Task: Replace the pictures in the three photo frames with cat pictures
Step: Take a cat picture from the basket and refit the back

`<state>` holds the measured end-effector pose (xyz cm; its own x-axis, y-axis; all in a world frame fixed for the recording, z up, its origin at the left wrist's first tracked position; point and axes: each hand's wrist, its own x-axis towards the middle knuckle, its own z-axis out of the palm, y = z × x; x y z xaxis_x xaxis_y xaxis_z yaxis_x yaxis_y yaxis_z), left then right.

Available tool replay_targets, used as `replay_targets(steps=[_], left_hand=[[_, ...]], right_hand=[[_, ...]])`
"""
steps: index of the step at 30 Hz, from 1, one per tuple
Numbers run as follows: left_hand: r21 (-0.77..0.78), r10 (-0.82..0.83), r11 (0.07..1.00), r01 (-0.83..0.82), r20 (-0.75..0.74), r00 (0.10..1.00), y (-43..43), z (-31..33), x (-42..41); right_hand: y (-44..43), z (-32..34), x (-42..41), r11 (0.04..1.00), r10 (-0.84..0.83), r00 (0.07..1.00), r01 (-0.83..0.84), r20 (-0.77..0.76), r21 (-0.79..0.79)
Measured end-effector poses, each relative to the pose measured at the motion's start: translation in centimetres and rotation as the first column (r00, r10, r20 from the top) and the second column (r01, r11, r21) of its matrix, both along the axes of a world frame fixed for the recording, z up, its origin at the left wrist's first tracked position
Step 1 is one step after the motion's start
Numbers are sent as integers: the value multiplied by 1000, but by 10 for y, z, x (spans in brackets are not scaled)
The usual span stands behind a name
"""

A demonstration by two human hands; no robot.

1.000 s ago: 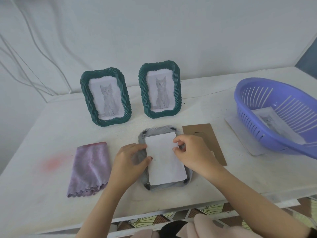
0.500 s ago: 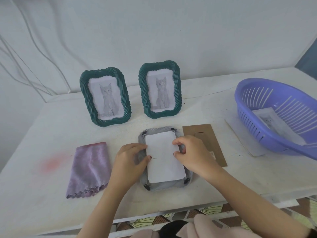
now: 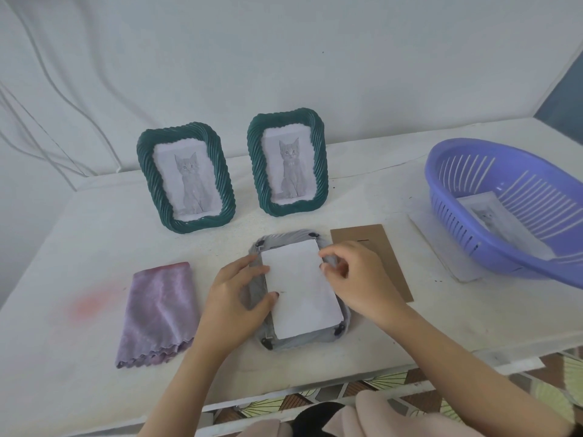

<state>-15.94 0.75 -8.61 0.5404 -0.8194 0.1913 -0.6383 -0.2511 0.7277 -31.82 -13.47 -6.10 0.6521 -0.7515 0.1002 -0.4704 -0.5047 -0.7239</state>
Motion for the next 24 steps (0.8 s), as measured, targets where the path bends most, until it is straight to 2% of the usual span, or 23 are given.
replay_targets(steps=[2,5,7,9,13,21,24], left_hand=[[9,-35,999,36,-27,999,3,1,2],[59,-99,993,101,-40,994,9,3,5],[120,-145,982,149,-41,989,12,4,7],[182,-175,967,181,-48,983,15,4,8],[203,-202,958,201,-19,979,16,2,8],[228,-200,953,199,-20,980,17,1,8],[223,-203,953,206,-40,978,17,2,7]], right_hand=[[-2,2,-6,989,-103,994,98,-44,-115],[-6,1,-18,938,-275,910,182,-309,-297],[-5,-3,-25,931,-329,810,193,-485,-309],[-3,-7,-30,933,-348,754,218,-557,-287],[-6,-7,-34,925,-373,793,279,-481,-258],[-22,3,-38,915,-377,877,403,-297,29],[-26,2,-40,910,-379,884,410,-275,61]])
